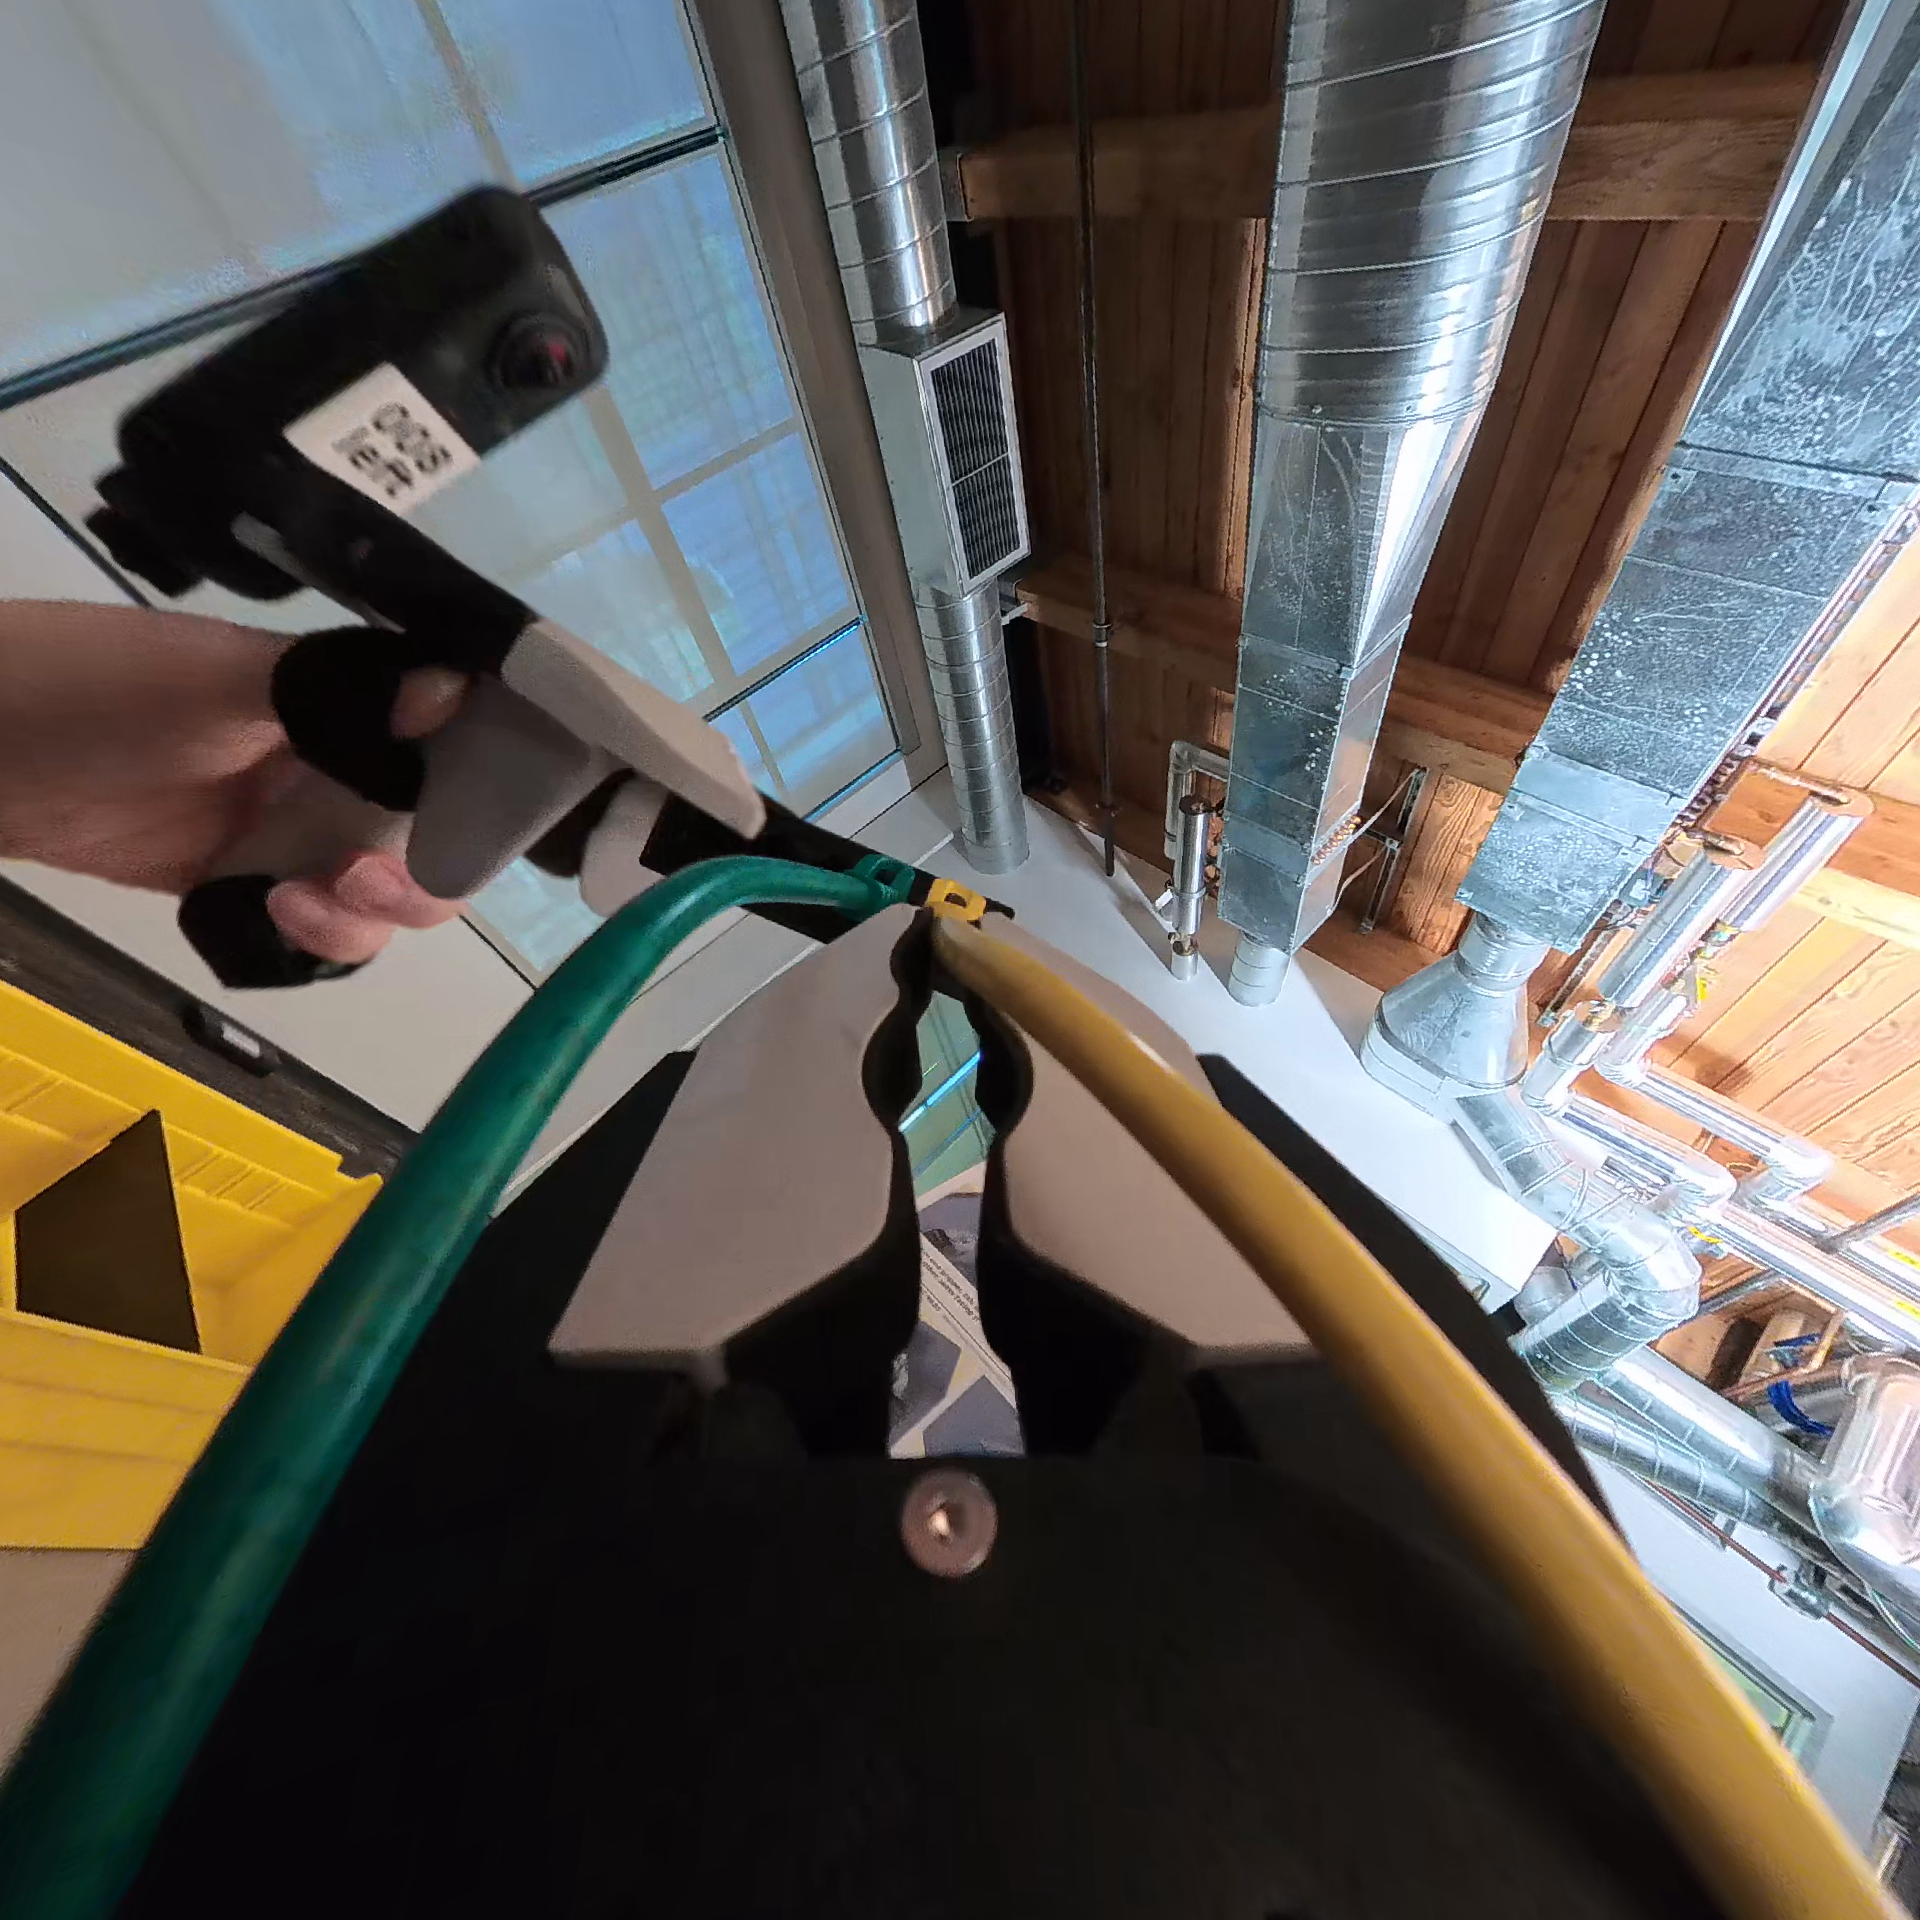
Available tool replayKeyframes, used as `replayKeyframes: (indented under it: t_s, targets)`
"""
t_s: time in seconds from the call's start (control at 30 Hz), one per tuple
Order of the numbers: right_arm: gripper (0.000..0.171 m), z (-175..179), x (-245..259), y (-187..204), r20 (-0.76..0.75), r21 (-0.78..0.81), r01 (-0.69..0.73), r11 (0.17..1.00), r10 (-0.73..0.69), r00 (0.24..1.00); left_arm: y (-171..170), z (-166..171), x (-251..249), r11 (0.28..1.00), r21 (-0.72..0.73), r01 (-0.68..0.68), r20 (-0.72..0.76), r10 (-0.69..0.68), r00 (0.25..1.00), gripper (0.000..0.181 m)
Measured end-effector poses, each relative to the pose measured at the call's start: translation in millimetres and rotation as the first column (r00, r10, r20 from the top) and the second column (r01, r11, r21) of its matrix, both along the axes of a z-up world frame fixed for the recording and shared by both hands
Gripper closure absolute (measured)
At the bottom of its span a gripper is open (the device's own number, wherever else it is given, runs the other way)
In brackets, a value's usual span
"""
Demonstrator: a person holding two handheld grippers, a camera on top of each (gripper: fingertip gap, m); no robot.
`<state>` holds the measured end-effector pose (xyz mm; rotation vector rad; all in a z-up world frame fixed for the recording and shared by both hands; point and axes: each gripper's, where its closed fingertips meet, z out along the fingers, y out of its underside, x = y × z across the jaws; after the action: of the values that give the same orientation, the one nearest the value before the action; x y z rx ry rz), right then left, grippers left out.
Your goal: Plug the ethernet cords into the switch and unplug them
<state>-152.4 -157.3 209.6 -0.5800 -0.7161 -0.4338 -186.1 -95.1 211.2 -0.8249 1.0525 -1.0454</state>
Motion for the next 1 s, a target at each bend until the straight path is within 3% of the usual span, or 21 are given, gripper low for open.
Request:
replayKeyframes:
  t_s: [0.07,0.17,0.43,0.53,0.8,0.93,1.0]
  targets:
    - [0.166,-1.1,-1.8,0.2,0.004,0.003,-0.003,1.0,0.003,1.0,-4.1,-3.4,6.4,0.993,-0.048,0.111,0.007,-0.111,0.994,0.091]
    - [0.166,-2.8,-2.6,2.6,0.004,-0.002,-0.007,1.0,0.007,1.0,-5.7,-6.3,14.0,0.989,-0.012,0.148,0.04,-0.148,0.988,0.108]
    - [0.165,-1.9,3.1,5.1,-0.038,-0.044,-0.099,0.994,0.097,0.995,-3.4,-14.9,21.2,0.985,0.171,-0.012,0.006,0.011,1.0,0.109]
    - [0.165,-4.7,8.1,13.9,0.0,-0.093,-0.046,0.995,0.046,0.999,-0.9,-12.4,20.3,0.992,0.128,-0.011,0.036,0.006,0.999,0.109]
    - [0.165,-4.5,17.3,18.2,-0.026,-0.149,-0.106,0.983,0.103,0.994,-1.6,-20.6,23.5,0.977,0.2,-0.078,-0.021,0.083,0.996,0.114]
    - [0.165,-9.0,15.9,22.3,-0.047,-0.184,-0.165,0.969,0.159,0.986,-12.3,2.8,9.7,0.989,0.145,-0.01,0.169,-0.015,0.986,0.114]
    - [0.165,-8.6,15.6,20.4,-0.05,-0.127,-0.146,0.981,0.141,0.989,-13.0,3.2,9.7,0.991,0.135,-0.007,0.162,-0.015,0.987,0.114]
